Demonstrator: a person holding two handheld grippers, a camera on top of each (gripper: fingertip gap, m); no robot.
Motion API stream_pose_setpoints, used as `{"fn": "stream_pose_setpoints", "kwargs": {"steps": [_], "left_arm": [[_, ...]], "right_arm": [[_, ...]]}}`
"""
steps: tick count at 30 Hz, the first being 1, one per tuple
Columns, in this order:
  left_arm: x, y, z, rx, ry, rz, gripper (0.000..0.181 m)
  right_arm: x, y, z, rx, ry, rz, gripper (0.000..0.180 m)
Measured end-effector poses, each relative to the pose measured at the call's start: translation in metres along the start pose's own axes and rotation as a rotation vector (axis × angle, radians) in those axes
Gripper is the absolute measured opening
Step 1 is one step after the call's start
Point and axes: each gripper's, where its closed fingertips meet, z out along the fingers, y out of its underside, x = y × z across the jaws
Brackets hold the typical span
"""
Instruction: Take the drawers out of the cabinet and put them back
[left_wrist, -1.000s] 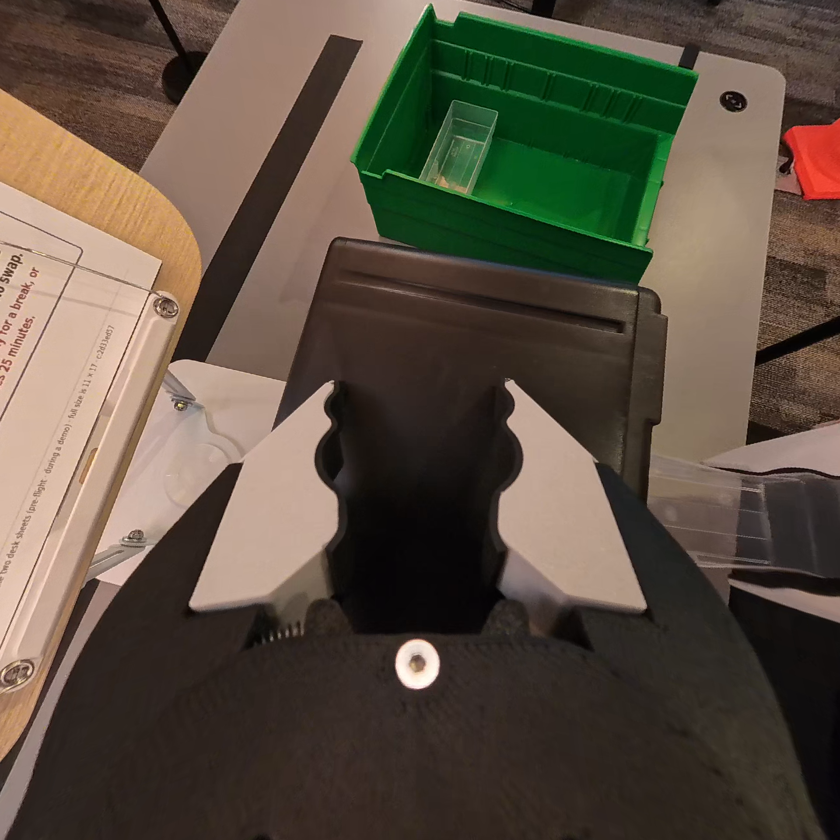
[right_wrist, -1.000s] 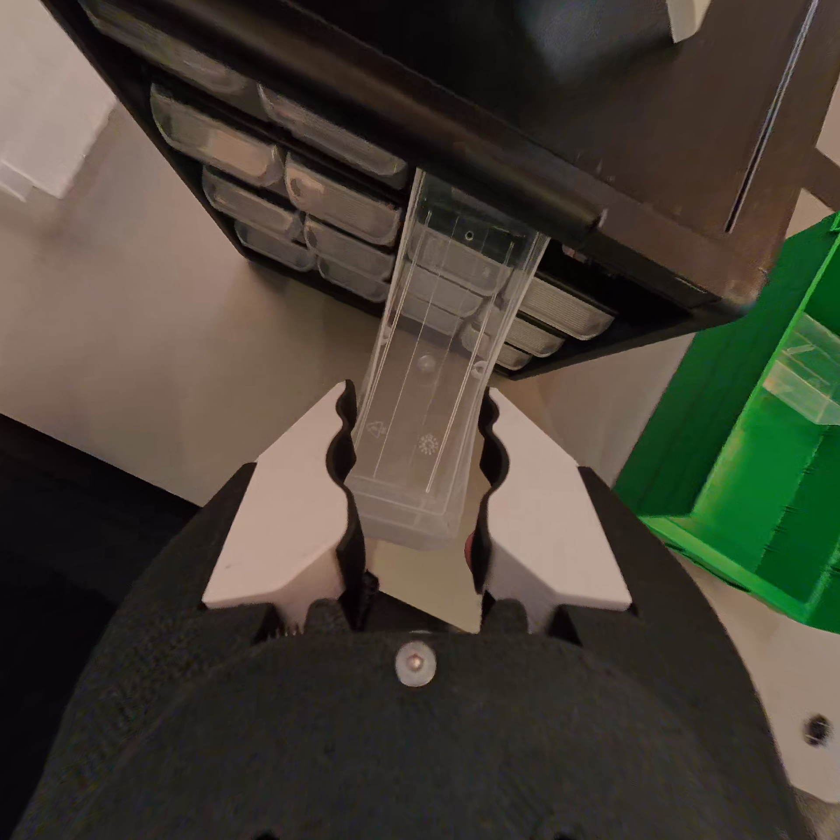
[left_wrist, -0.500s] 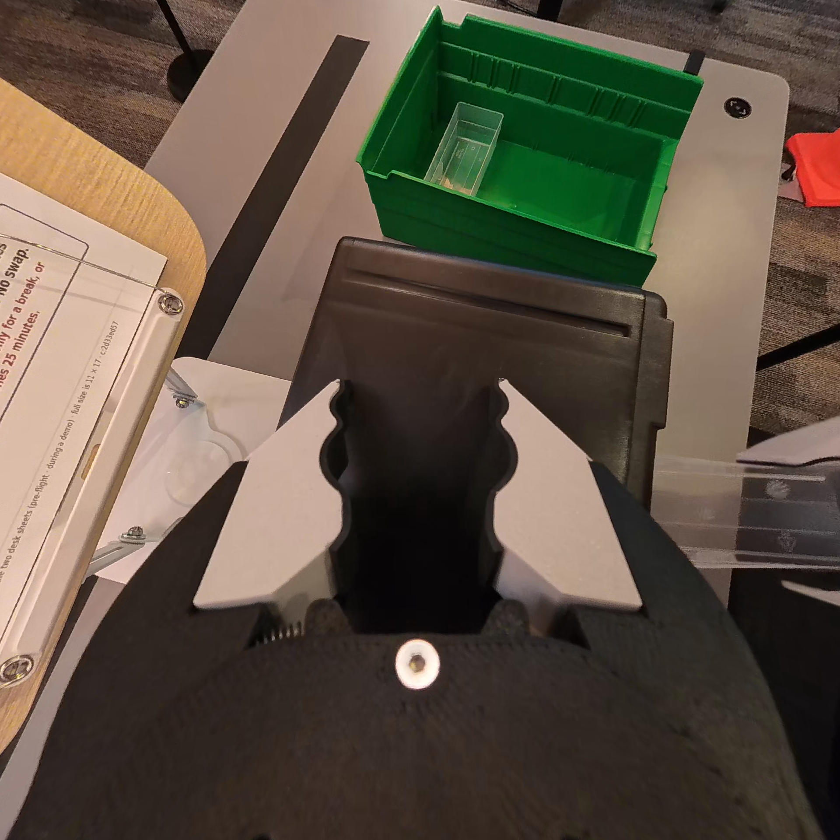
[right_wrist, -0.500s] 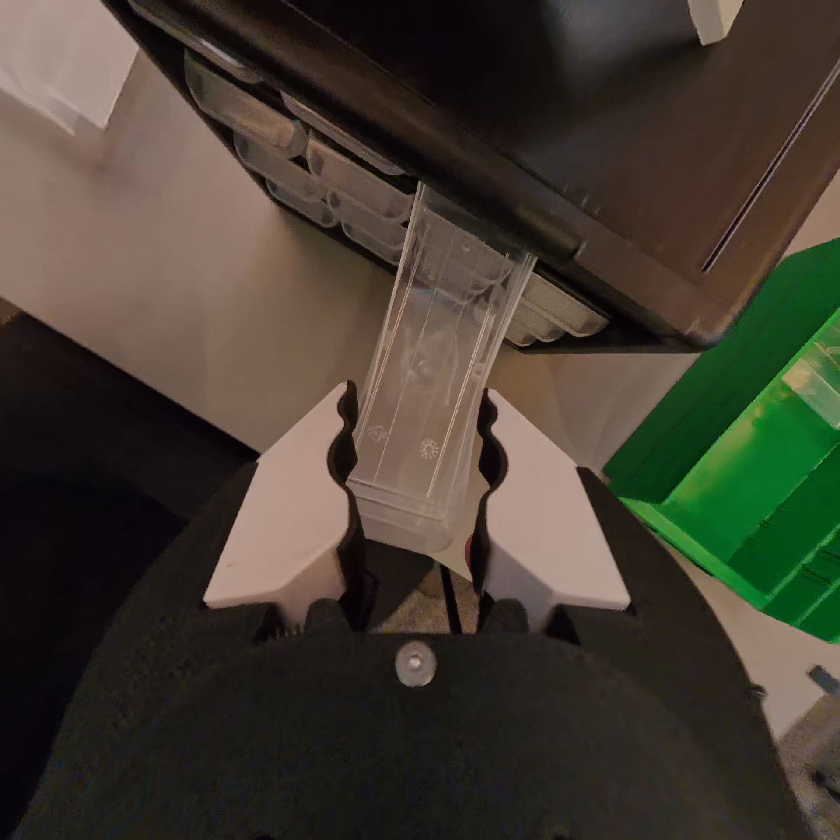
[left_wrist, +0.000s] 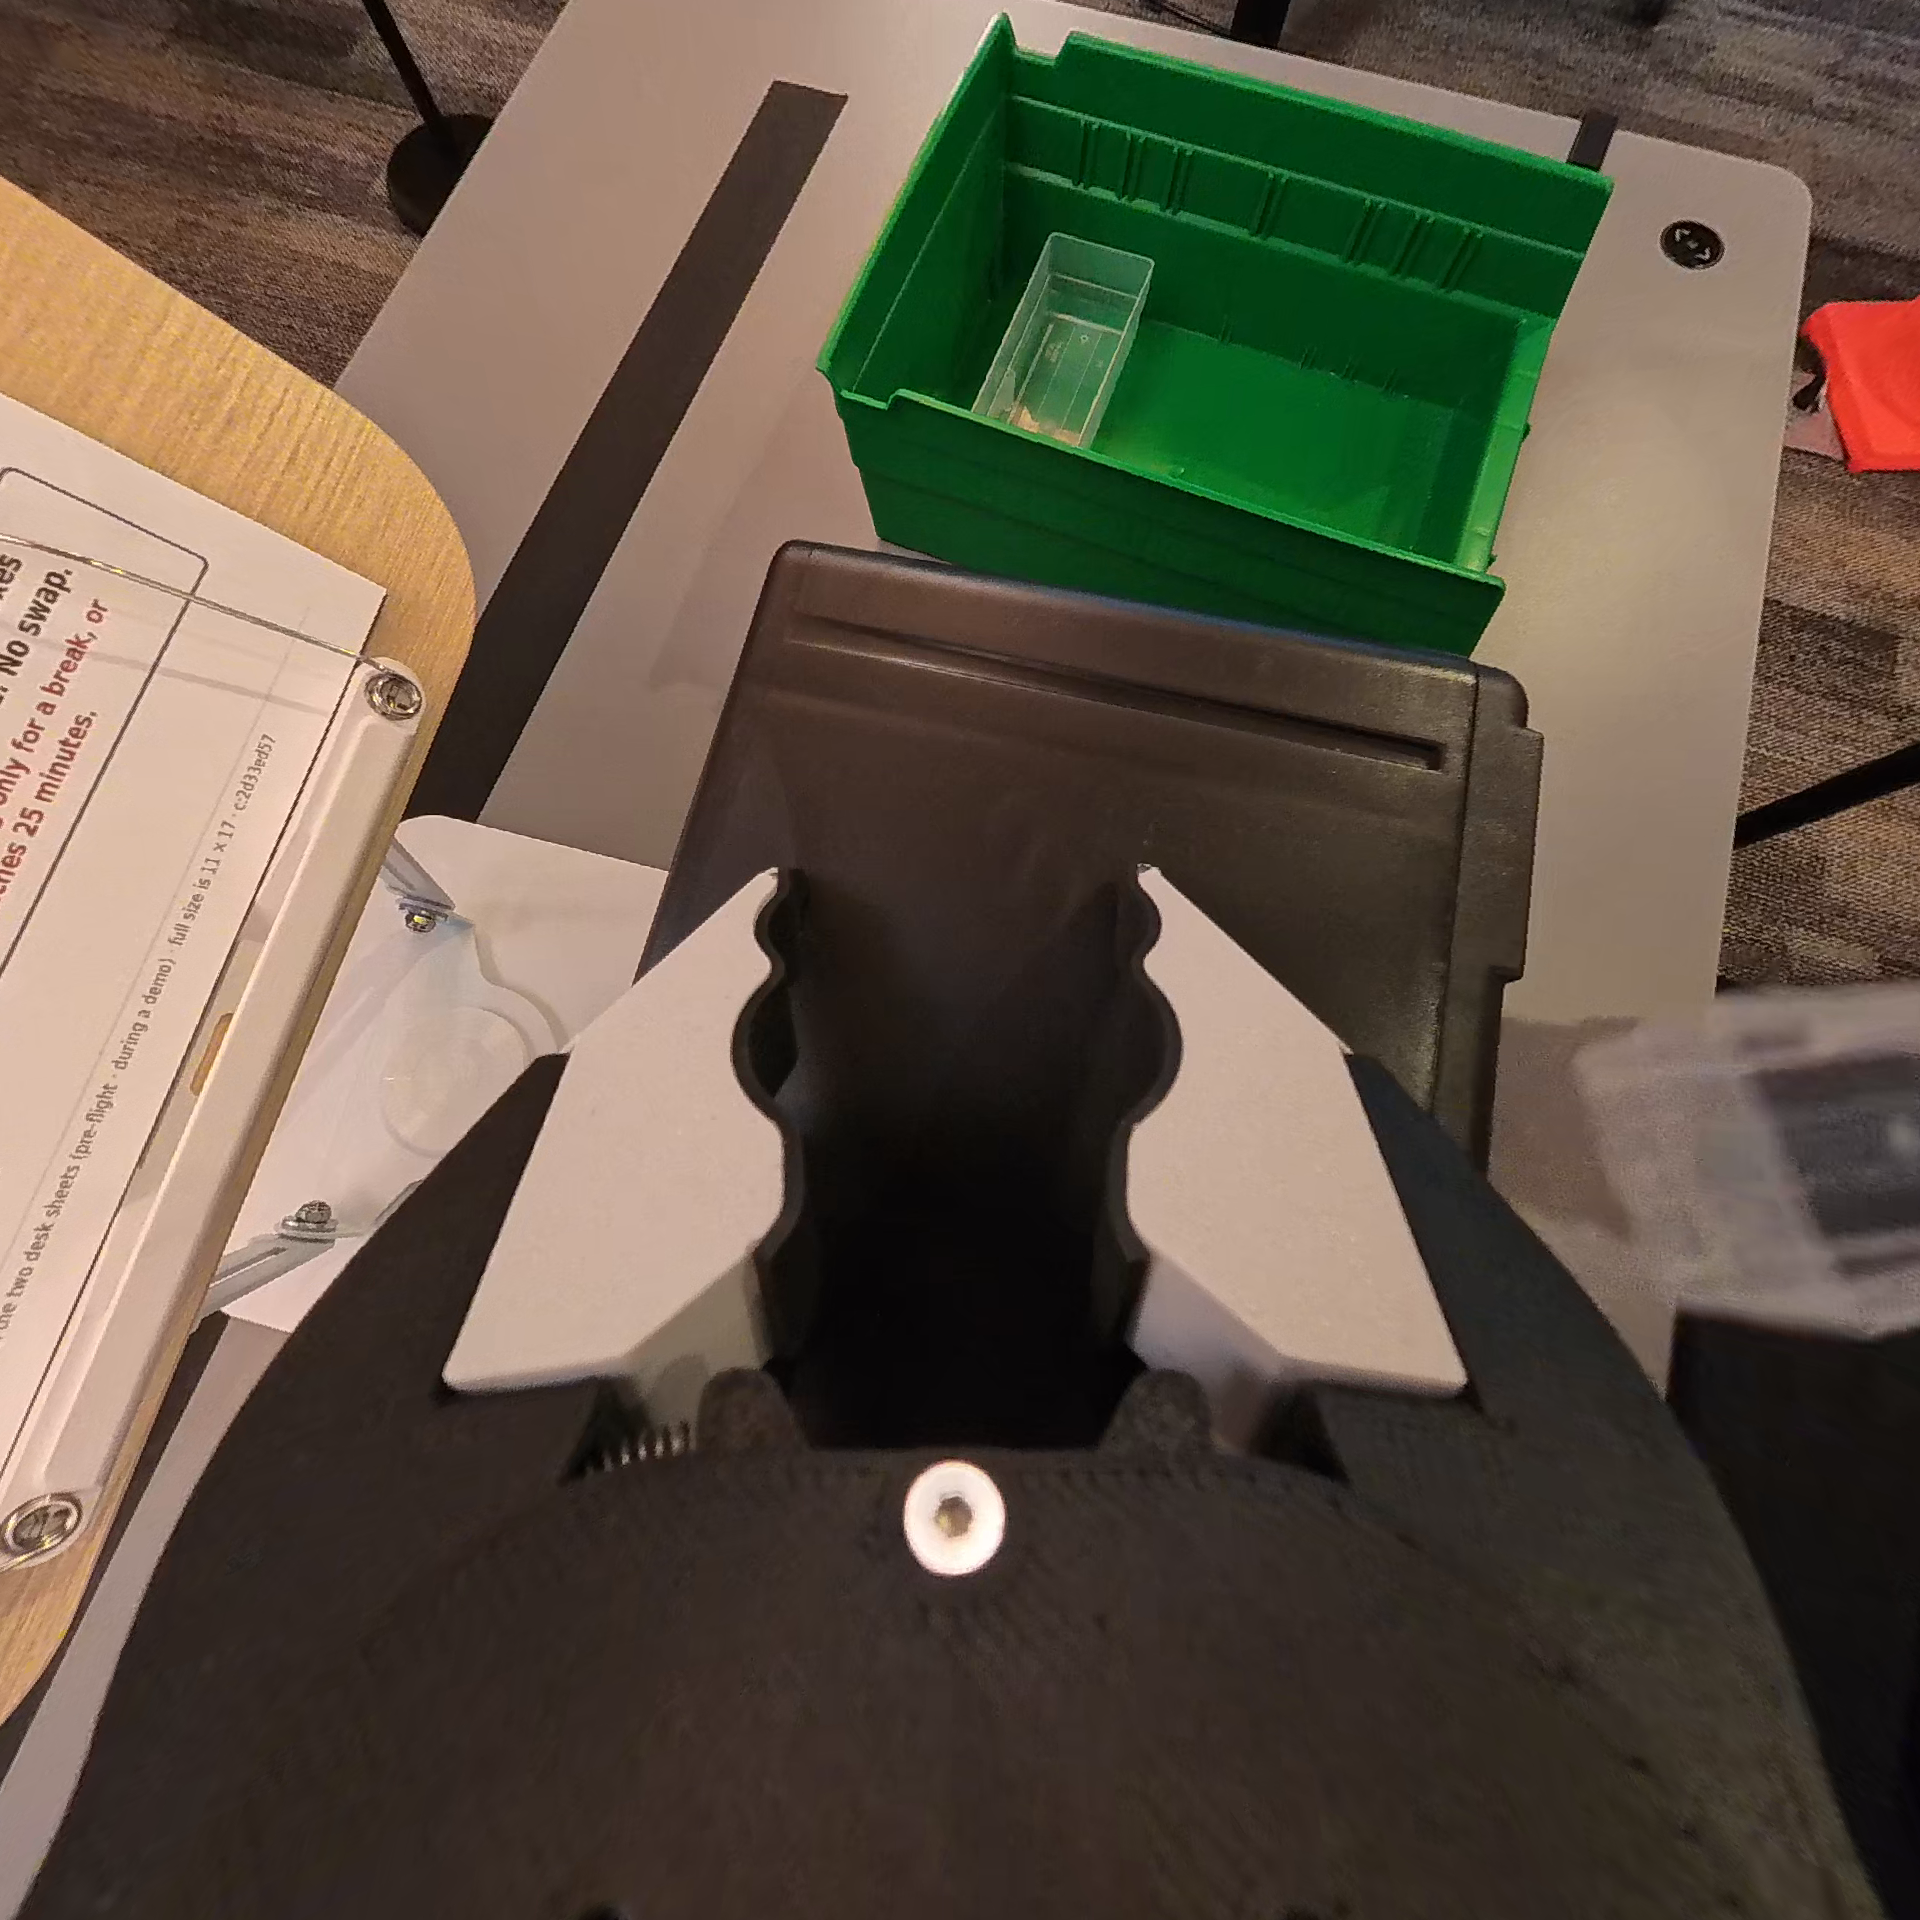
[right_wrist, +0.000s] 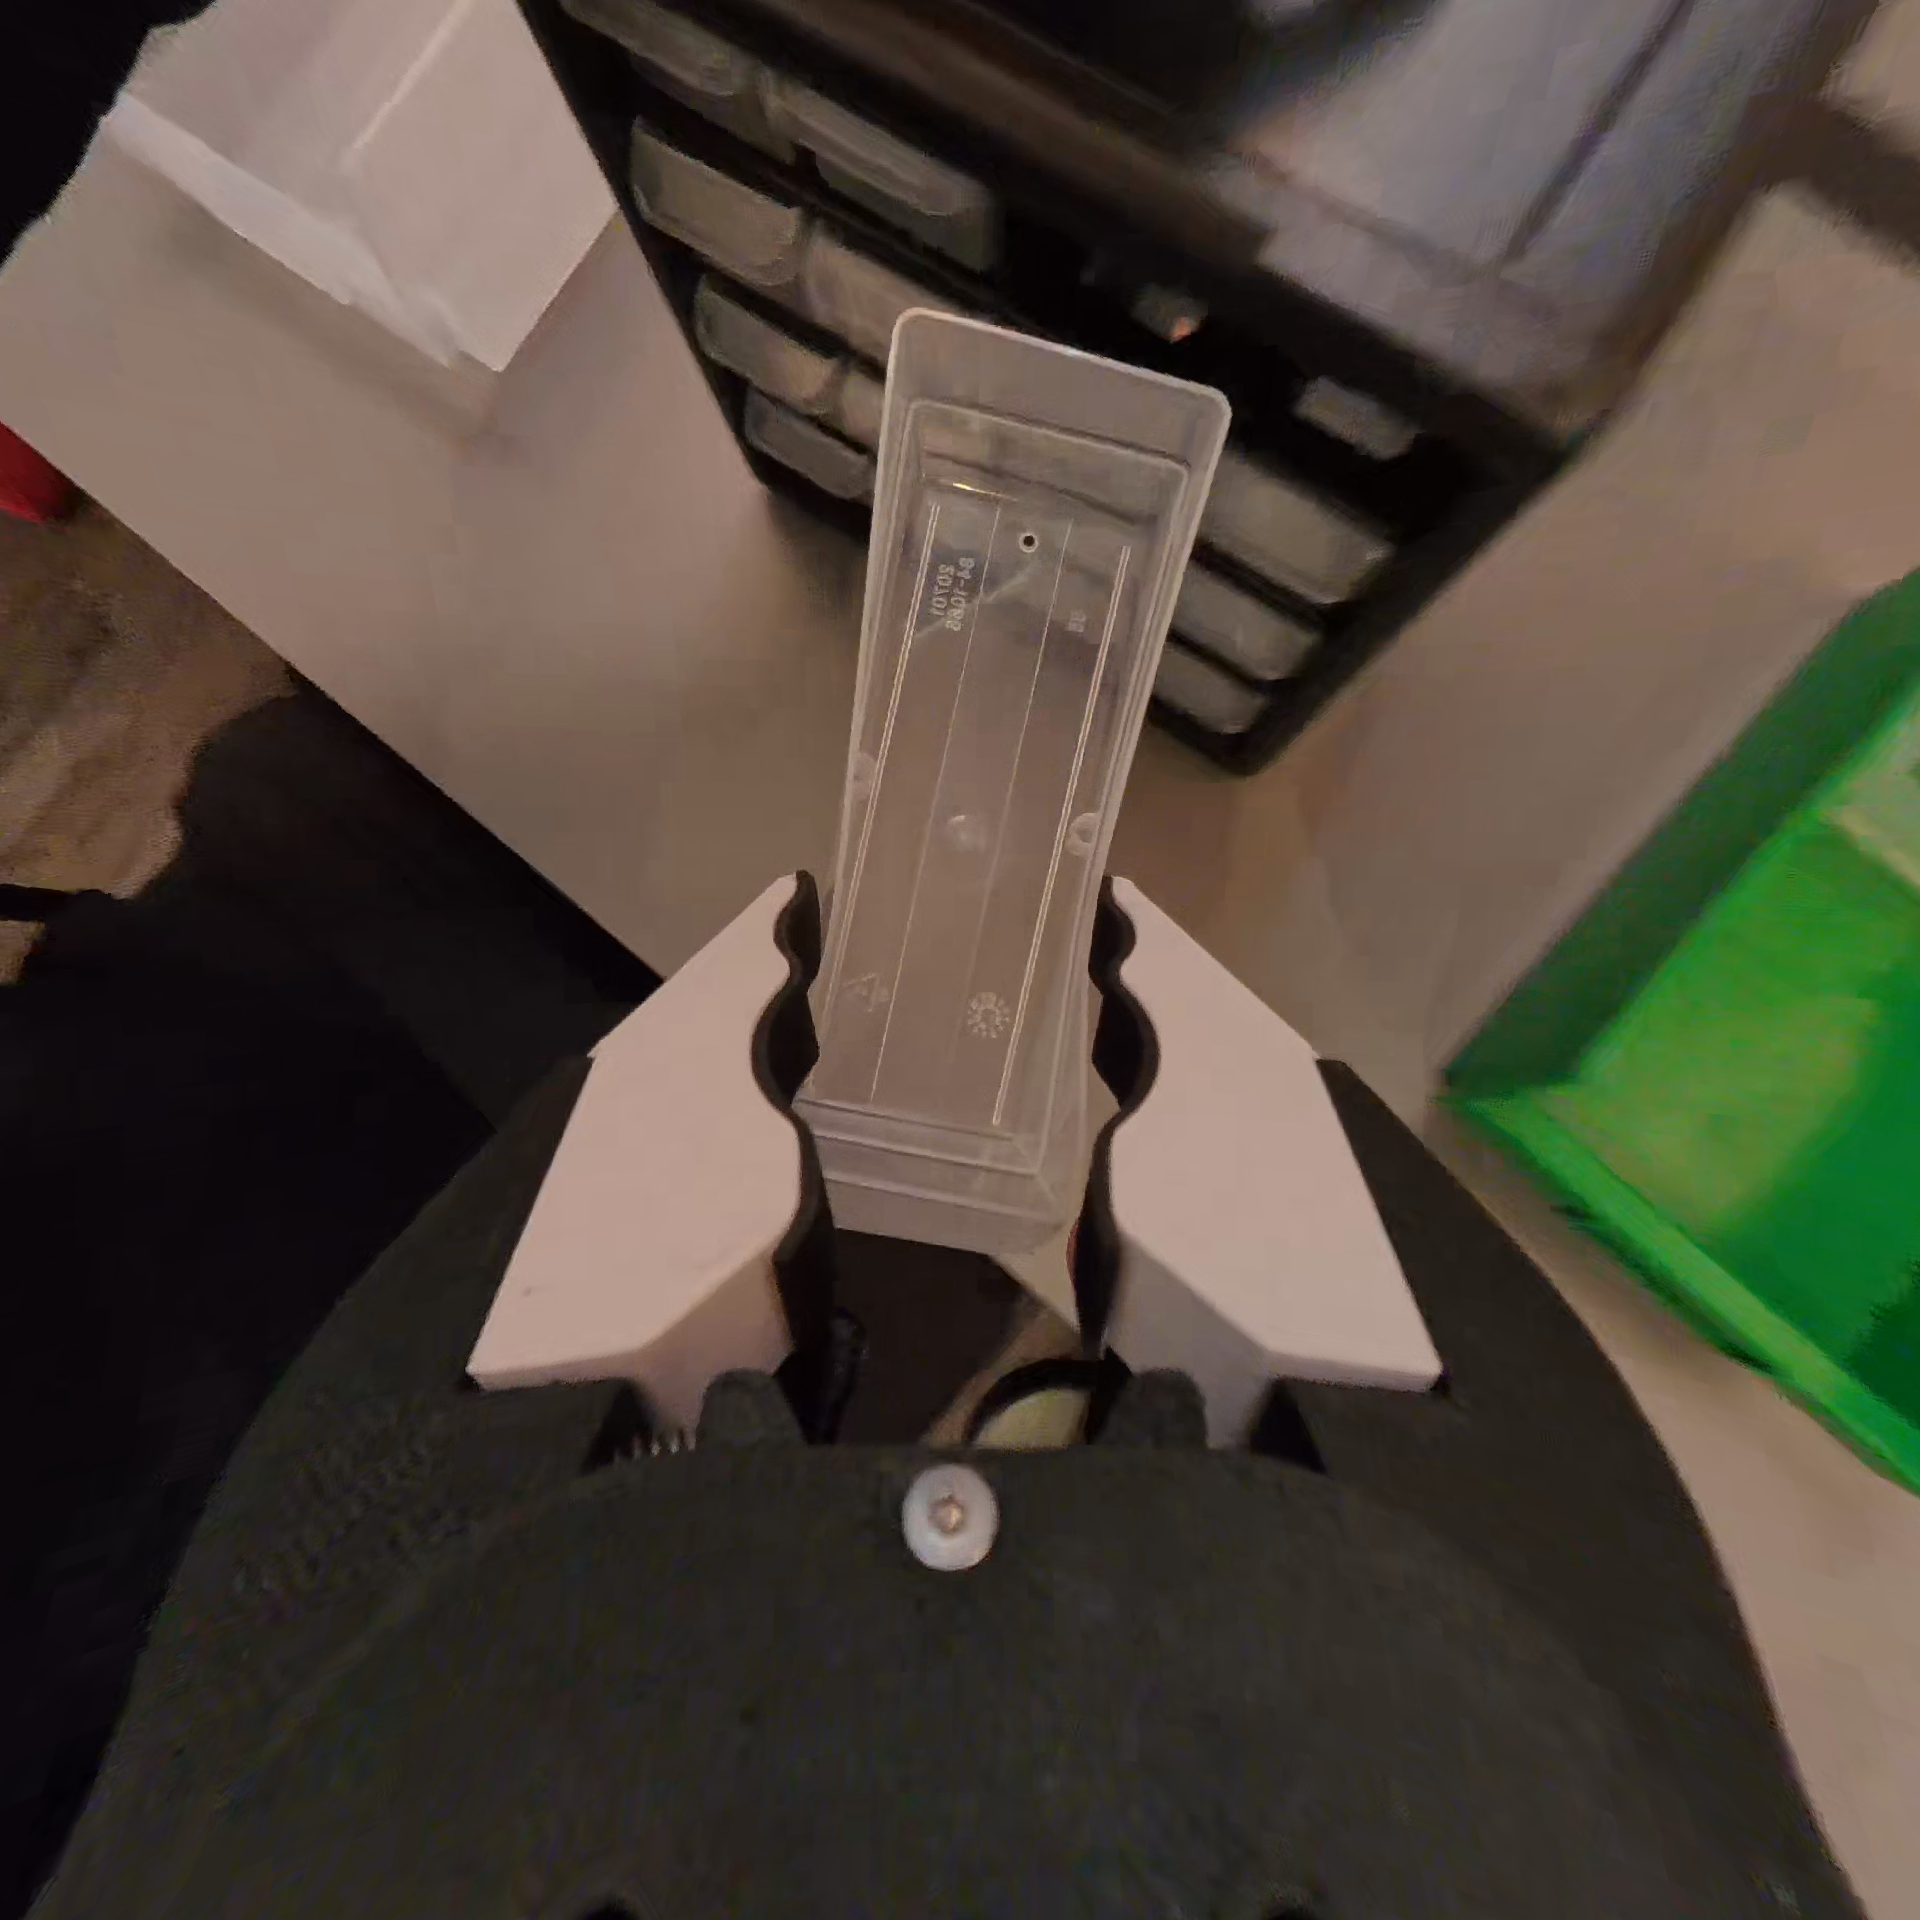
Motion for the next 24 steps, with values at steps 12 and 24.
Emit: {"fn": "stream_pose_setpoints", "kwargs": {"steps": [12,24], "left_arm": [[0.001,0.000,0.000,0.000,0.002,0.003,0.062],[0.000,0.000,0.000,0.000,-0.001,0.005,0.062]], "right_arm": [[0.235,0.072,-0.049,-0.357,0.272,-0.523,0.051],[0.335,0.104,0.056,-0.644,0.011,-0.811,0.052]]}}
